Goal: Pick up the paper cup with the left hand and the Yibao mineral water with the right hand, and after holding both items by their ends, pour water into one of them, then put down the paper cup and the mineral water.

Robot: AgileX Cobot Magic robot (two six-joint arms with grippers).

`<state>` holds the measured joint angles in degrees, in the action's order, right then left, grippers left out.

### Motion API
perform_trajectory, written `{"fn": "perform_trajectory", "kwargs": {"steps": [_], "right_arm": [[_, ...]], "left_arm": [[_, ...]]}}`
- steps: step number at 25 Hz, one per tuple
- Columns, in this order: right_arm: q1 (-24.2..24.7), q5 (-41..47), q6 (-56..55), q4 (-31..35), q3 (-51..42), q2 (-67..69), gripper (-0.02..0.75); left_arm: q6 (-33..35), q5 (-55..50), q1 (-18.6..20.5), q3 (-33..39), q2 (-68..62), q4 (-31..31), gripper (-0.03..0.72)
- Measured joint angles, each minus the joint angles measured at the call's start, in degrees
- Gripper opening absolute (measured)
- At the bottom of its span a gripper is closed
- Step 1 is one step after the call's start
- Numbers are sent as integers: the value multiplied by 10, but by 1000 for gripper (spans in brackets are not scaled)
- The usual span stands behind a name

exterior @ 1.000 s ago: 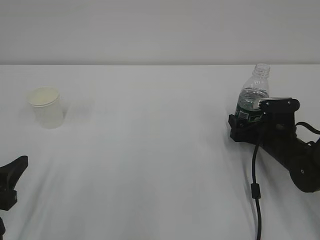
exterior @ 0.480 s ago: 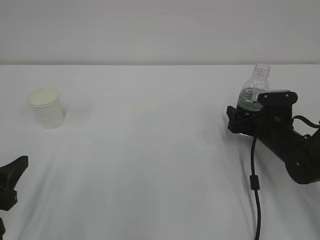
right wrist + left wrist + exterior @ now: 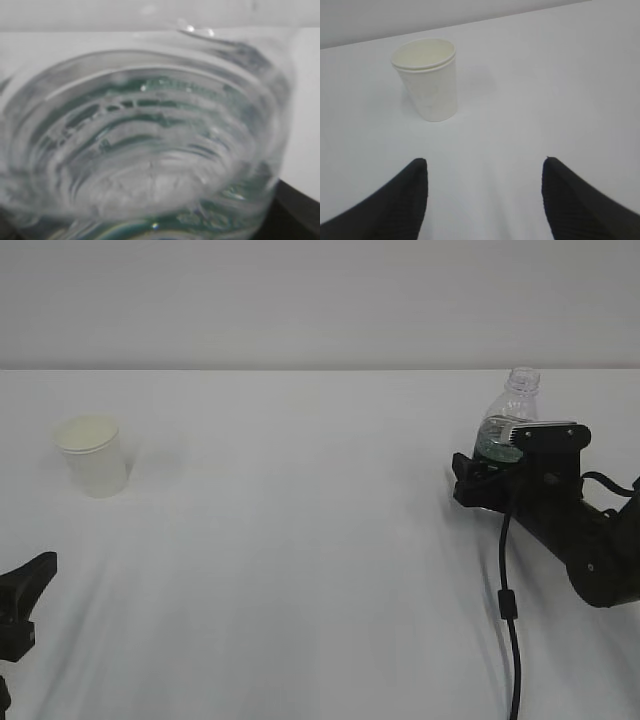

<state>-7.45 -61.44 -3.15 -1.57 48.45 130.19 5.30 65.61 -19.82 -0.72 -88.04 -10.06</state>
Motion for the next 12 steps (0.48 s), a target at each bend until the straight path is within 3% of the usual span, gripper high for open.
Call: {"fn": "perform_trajectory", "kwargs": {"steps": [5, 12], "right_arm": [[0, 0, 7, 0, 0, 0, 572], [0, 3, 11, 1, 0, 0, 550]], "left_arm": [[0, 0, 0, 0, 0, 0, 509], [0, 0, 0, 0, 0, 0, 505]]}}
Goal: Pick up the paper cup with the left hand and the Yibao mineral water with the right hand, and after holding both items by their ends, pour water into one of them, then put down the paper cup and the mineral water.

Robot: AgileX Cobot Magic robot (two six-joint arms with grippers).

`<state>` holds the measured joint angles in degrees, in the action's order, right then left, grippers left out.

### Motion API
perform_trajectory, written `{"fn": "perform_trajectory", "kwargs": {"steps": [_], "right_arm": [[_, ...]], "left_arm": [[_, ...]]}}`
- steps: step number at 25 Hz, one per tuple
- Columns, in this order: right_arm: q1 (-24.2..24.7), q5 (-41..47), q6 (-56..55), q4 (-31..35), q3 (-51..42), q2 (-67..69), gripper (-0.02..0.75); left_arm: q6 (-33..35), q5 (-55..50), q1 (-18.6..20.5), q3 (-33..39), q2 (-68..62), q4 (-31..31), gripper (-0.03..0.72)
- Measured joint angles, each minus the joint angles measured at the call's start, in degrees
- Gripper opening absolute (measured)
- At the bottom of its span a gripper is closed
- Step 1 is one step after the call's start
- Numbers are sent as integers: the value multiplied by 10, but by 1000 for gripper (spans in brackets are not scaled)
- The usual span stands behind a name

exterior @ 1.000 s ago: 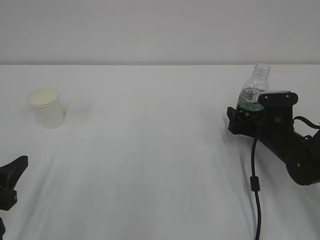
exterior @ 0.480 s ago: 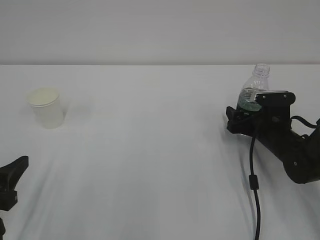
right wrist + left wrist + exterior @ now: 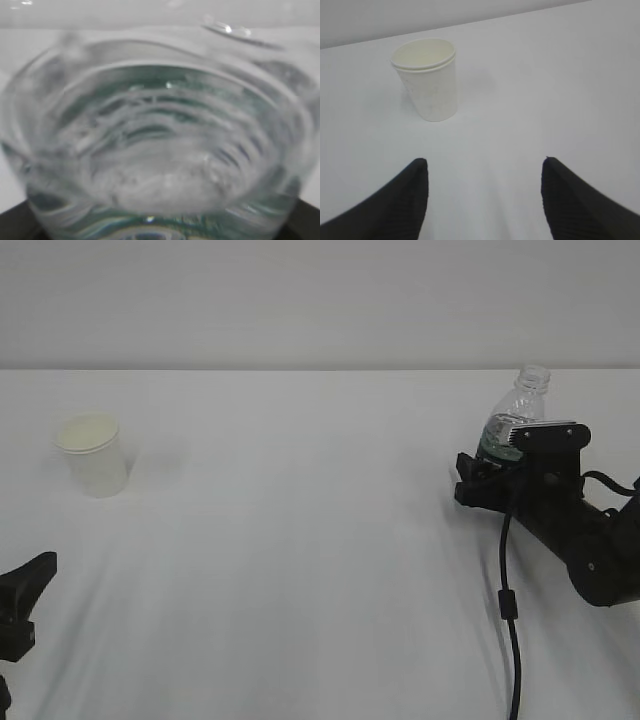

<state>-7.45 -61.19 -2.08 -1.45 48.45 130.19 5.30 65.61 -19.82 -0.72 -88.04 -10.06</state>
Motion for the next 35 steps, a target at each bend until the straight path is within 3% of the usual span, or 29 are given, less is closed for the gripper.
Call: {"fn": "perform_trajectory", "kwargs": {"steps": [6, 11, 25, 35], "right_arm": [[0, 1, 1, 0, 0, 0, 549], [0, 2, 1, -29, 1, 0, 507], [0, 4, 1, -83, 1, -1, 501], [0, 78, 9, -121, 0, -59, 498]], "left_arm": [[0, 0, 0, 0, 0, 0, 503], [0, 0, 0, 0, 0, 0, 503], [0, 0, 0, 0, 0, 0, 503], [0, 0, 0, 0, 0, 0, 503]]}}
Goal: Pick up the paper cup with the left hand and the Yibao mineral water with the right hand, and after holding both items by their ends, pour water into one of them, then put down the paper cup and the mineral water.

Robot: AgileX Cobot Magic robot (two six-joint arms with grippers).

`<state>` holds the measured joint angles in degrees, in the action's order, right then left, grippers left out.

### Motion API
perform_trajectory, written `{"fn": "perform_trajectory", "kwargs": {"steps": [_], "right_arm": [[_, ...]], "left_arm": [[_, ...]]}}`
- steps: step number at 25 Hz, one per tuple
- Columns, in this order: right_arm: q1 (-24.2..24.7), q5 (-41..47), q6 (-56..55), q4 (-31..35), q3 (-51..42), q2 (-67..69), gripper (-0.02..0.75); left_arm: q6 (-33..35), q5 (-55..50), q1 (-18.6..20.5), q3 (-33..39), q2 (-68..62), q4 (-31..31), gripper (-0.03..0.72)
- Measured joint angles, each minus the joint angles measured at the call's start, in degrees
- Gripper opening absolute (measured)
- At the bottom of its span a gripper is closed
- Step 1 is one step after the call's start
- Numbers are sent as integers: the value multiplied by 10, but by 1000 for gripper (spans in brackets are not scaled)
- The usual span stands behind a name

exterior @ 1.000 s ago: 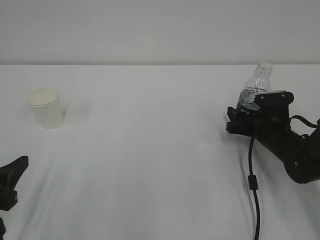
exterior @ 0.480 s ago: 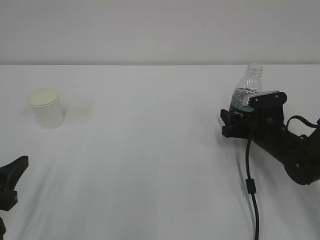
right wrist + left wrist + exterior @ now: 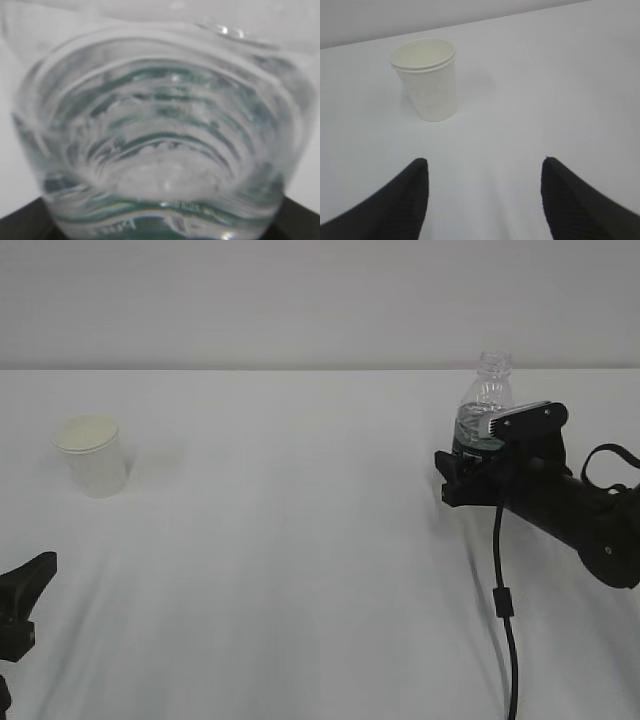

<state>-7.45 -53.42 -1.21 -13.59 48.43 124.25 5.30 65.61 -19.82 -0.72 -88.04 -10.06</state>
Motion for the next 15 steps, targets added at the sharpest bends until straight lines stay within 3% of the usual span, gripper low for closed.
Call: {"fn": "perform_trajectory", "kwargs": {"steps": [15], "right_arm": [[0, 63, -5, -45, -5, -88, 498]], "left_arm": [[0, 0, 0, 0, 0, -13, 503]]}}
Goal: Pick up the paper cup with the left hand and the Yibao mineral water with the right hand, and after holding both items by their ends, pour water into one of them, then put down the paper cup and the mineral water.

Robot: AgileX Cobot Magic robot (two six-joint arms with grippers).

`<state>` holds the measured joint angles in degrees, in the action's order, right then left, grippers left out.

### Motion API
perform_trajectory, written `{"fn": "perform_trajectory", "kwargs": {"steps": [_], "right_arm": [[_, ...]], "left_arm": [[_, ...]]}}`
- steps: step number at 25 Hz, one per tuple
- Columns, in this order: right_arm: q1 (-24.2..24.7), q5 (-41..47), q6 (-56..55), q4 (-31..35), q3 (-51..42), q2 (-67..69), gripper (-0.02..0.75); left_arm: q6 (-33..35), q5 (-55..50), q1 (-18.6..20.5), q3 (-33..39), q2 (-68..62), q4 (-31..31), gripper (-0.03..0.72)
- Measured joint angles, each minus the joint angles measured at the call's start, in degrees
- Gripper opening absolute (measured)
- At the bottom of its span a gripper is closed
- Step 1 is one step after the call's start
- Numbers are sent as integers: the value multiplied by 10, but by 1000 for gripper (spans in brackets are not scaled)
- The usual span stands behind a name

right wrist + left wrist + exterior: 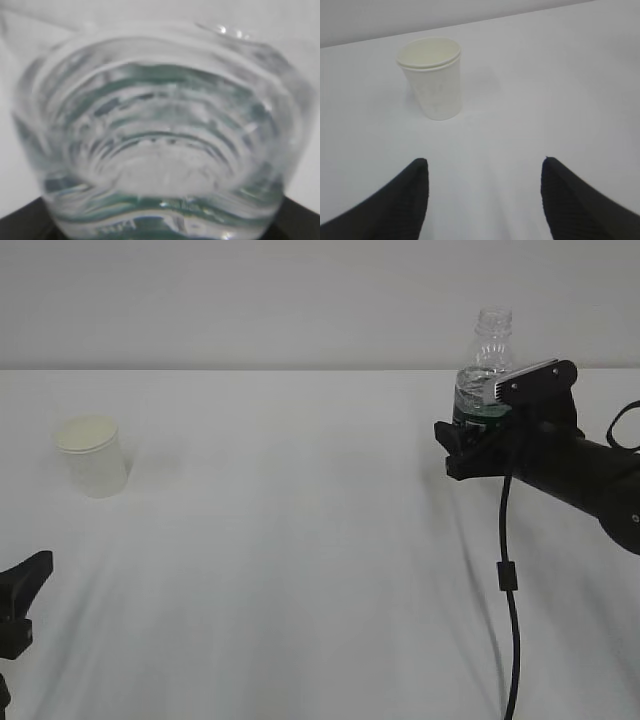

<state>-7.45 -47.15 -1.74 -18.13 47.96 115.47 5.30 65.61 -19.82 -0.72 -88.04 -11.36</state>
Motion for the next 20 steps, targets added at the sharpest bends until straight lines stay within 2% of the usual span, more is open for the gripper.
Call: {"fn": "perform_trajectory", "kwargs": {"steps": [6, 20], "right_arm": [[0, 7, -20, -16, -1, -21, 498], [0, 11, -39, -26, -1, -21, 498]], "left_arm": [[0, 0, 0, 0, -7, -26, 503], [0, 0, 0, -91, -108, -41, 517]]}}
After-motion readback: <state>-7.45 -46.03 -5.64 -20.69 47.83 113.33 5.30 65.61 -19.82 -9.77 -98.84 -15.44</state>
